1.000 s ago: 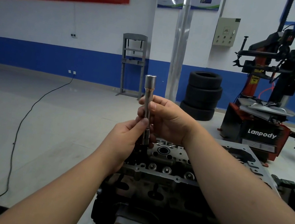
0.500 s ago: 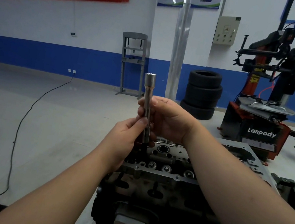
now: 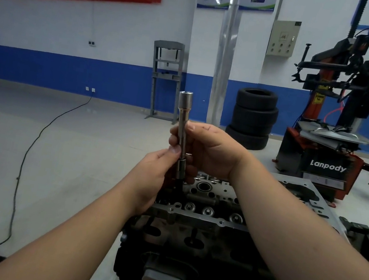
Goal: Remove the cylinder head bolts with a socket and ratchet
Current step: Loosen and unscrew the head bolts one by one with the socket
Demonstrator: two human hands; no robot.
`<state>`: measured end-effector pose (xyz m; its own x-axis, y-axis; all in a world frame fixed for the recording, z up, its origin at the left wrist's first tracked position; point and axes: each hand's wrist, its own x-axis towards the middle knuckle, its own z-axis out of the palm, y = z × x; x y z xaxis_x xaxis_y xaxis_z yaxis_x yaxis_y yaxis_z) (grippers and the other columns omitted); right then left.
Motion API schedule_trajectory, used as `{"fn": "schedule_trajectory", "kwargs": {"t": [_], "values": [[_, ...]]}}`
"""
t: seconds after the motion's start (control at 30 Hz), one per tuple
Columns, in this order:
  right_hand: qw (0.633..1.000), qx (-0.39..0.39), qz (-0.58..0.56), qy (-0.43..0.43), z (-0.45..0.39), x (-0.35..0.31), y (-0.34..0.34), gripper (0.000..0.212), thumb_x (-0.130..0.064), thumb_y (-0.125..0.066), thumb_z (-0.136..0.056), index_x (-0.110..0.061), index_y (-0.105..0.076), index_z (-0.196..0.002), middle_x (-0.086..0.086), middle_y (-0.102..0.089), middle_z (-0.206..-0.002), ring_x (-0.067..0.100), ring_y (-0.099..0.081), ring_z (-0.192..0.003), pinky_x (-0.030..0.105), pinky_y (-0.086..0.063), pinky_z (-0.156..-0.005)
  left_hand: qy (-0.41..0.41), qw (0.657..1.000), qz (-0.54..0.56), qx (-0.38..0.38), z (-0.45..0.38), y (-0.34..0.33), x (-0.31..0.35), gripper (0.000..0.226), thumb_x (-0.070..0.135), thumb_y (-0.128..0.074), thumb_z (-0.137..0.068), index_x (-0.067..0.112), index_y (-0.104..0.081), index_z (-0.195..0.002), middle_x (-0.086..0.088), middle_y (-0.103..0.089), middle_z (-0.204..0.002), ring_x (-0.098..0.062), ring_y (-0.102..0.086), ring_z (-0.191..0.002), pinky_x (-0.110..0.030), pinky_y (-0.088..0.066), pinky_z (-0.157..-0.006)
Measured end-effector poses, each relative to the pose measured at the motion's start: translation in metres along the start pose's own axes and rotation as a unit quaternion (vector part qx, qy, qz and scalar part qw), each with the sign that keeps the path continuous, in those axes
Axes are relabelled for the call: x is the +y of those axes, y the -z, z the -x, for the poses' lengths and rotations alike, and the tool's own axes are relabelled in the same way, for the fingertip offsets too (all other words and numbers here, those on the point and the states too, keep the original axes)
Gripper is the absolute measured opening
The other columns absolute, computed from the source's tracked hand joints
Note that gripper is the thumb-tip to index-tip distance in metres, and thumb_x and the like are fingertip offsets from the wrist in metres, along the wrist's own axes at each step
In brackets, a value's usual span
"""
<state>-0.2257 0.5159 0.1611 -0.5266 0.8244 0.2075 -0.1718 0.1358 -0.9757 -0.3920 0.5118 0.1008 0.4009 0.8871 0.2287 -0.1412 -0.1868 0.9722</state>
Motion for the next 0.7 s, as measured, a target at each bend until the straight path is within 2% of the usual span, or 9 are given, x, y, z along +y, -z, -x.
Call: {"fn": "schedule_trajectory", "kwargs": {"t": [0.1,0.17,0.3,0.43,0.57,0.63,0.7], "values": [[1.0,0.011,-0.009,0.009,-0.0009,0.0008,-0.0018,0.02,-0.026,-0.056,-0.092,-0.014,-0.058,-0.107,0.001,-0.067,-0.09,0.015,-0.062,-0.08,0.029,-0.049,-0.068,-0.012,1.0,0.002,0.018,-0.0002,-0.0029,0.0001,0.049,0.057,-0.055,-0.086,0.015,-0.071,-0.105,-0.008,-0.076,-0.088,-0.025,-0.075,-0.083,-0.038,-0.058,-0.076],[1.0,0.017,0.012,0.019,-0.0014,0.0013,-0.0034,0.011,-0.022,-0.059,-0.091,-0.016,-0.056,-0.099,0.001,-0.066,-0.087,0.017,-0.061,-0.078,0.032,-0.049,-0.066,-0.025,0.999,-0.005,0.028,0.0,-0.0047,-0.0001,0.047,0.058,-0.058,-0.082,0.019,-0.072,-0.104,-0.006,-0.078,-0.088,-0.022,-0.076,-0.084,-0.038,-0.058,-0.078],[1.0,0.008,0.007,0.018,-0.0012,0.0007,-0.0035,0.011,-0.021,-0.058,-0.093,-0.011,-0.058,-0.099,0.002,-0.068,-0.087,0.019,-0.065,-0.084,0.039,-0.05,-0.083,-0.049,0.997,-0.003,0.056,-0.0005,-0.0063,-0.0007,0.047,0.056,-0.066,-0.074,0.017,-0.071,-0.1,0.0,-0.078,-0.085,-0.014,-0.074,-0.082,-0.04,-0.055,-0.084],[1.0,-0.005,0.015,0.001,0.0001,0.0013,-0.0019,0.023,-0.027,-0.052,-0.097,-0.011,-0.065,-0.107,0.001,-0.069,-0.094,0.016,-0.065,-0.088,0.037,-0.049,-0.085,-0.021,1.0,0.006,0.02,-0.0011,-0.0017,-0.0014,0.05,0.061,-0.057,-0.082,0.019,-0.073,-0.105,-0.005,-0.078,-0.093,-0.018,-0.075,-0.085,-0.036,-0.055,-0.078],[1.0,0.015,0.018,-0.002,0.0001,0.0011,-0.0027,0.026,-0.031,-0.053,-0.095,-0.014,-0.067,-0.11,-0.001,-0.066,-0.093,0.014,-0.059,-0.084,0.034,-0.042,-0.077,-0.011,1.0,0.003,0.018,-0.0001,0.0001,-0.0003,0.052,0.061,-0.055,-0.083,0.016,-0.073,-0.104,-0.009,-0.078,-0.093,-0.022,-0.076,-0.085,-0.038,-0.054,-0.078],[1.0,0.02,0.016,0.008,-0.0008,0.0011,-0.0041,0.021,-0.027,-0.056,-0.092,-0.014,-0.062,-0.107,-0.001,-0.063,-0.088,0.014,-0.059,-0.079,0.034,-0.044,-0.072,-0.025,0.999,-0.003,0.042,-0.0006,-0.0015,-0.0015,0.043,0.059,-0.061,-0.08,0.021,-0.073,-0.096,-0.006,-0.078,-0.089,-0.022,-0.076,-0.084,-0.043,-0.056,-0.079],[0.999,0.027,0.015,0.018,-0.0023,0.0017,-0.005,0.012,-0.023,-0.06,-0.089,-0.014,-0.057,-0.097,0.0,-0.064,-0.084,0.015,-0.061,-0.075,0.034,-0.049,-0.072,-0.036,0.997,-0.014,0.064,-0.0017,-0.0027,-0.0024,0.03,0.057,-0.068,-0.076,0.028,-0.072,-0.078,-0.004,-0.075,-0.083,-0.025,-0.073,-0.084,-0.056,-0.057,-0.087]]}}
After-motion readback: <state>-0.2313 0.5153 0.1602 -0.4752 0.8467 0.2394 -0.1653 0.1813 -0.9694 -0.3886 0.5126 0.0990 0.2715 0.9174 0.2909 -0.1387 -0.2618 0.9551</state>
